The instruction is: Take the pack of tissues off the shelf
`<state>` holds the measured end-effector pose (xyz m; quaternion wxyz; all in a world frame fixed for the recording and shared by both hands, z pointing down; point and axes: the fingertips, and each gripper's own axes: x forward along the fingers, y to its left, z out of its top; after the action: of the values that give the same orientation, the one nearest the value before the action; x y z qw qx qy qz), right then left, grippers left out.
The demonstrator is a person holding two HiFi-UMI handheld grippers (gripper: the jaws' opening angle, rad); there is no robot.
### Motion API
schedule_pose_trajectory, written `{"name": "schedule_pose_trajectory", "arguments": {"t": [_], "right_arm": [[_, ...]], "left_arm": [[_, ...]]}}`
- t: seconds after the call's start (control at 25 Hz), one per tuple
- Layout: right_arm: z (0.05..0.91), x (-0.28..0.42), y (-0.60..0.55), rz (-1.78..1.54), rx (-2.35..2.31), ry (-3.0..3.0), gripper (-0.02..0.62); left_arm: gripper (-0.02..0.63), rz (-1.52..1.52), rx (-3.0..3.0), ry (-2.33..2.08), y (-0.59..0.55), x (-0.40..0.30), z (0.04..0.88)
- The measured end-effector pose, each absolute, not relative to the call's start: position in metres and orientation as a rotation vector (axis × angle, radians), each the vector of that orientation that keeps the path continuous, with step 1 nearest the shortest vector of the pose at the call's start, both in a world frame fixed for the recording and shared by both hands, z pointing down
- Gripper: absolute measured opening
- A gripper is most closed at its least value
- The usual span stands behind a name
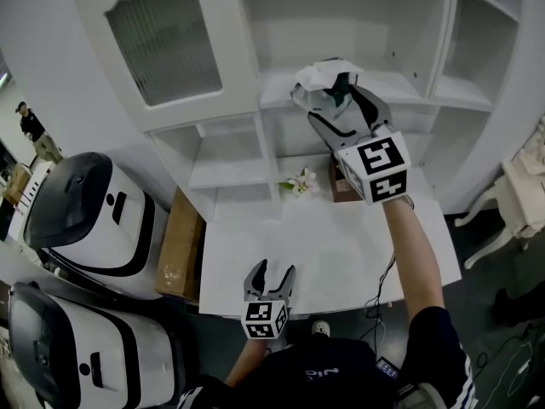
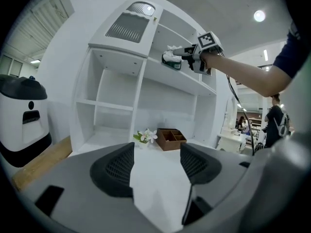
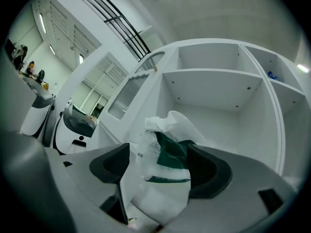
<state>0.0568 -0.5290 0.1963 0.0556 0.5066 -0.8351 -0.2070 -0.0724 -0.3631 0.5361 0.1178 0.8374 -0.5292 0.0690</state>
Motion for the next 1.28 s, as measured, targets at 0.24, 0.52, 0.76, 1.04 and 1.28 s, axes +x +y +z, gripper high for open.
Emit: {"name": "schedule_pose_trajectory", "arguments": {"t": [0.24, 0.52, 0.76, 1.04, 1.28], "right_arm": [[0.202, 0.063, -0.555, -0.488, 1.536, -2.563, 0.26], [0.201, 0.07, -0.558, -0.458, 1.594, -2.616, 0.037], [0.185, 0.074, -0.55, -0.551, 1.64, -2.625, 0.02], [0.163, 0.073, -0.517, -0.723, 1.643, -2.591, 0.018], [0.165, 0.075, -0.492, -0.727, 1.647, -2.596, 0.018]], "left_arm": [[0.291, 0.193, 2.419, -1.586, -0.367, -0.077, 0.537], [0.285, 0.187, 2.374, -1.623, -0.366, -0.088, 0.542], [0.278, 0.184, 2.373, -1.618, -0.364, -0.089, 0.543], [0.275, 0.178, 2.391, -1.594, -0.362, -0.087, 0.544], [0.275, 0.175, 2.408, -1.569, -0.356, -0.086, 0.544]]}}
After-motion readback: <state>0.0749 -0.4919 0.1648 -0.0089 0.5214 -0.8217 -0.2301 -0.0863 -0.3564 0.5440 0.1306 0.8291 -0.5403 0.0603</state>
